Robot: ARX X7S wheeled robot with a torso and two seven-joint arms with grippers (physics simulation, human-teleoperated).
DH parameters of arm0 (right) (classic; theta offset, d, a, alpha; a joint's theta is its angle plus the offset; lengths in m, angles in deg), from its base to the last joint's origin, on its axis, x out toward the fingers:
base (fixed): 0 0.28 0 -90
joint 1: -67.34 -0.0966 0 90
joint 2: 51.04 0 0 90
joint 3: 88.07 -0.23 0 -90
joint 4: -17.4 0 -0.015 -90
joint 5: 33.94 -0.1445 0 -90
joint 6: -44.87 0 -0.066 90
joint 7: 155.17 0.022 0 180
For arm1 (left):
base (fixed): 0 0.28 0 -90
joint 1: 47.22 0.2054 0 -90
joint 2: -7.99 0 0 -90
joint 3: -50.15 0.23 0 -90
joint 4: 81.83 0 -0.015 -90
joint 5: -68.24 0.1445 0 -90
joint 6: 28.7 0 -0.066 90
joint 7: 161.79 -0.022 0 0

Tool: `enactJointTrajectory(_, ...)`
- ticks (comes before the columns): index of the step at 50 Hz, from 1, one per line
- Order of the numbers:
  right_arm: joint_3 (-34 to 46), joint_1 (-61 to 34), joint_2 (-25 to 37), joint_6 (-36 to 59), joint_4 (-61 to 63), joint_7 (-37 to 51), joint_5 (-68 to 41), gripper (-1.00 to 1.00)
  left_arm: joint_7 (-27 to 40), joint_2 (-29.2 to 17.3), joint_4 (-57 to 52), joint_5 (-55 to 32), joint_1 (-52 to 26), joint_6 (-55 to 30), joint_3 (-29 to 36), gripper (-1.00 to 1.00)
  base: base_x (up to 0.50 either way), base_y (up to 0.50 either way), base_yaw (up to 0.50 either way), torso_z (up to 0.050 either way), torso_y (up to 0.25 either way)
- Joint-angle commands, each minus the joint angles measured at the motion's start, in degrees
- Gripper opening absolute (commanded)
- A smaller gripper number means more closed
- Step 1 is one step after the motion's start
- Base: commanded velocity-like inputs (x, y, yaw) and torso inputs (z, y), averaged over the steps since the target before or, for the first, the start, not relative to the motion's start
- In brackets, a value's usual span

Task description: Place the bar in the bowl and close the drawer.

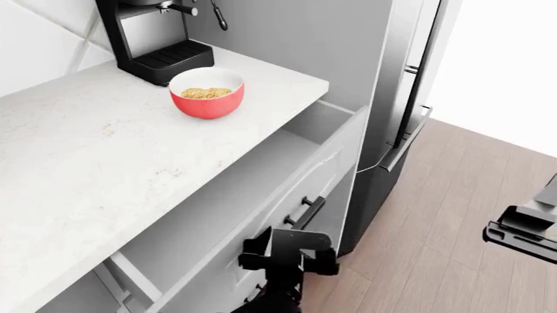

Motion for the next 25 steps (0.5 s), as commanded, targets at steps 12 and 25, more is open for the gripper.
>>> enactJointTrajectory(12,2.67,-2.89,-1.66,1.75,-0.57,-1.27,0.67,1.0,3.05,0.0,9.6,-3.82,-1.14,4.24,-1.52,1.0,0.0,0.0,0.0,0.0,0.0)
enactJointTrajectory(25,1.67,-1.48,-0.98,1.35,-0.29,-0.87,0.5,1.0,3.85,0.0,18.13,-7.79,-3.14,5.95,-1.86,1.0,0.0,0.0,0.0,0.0,0.0)
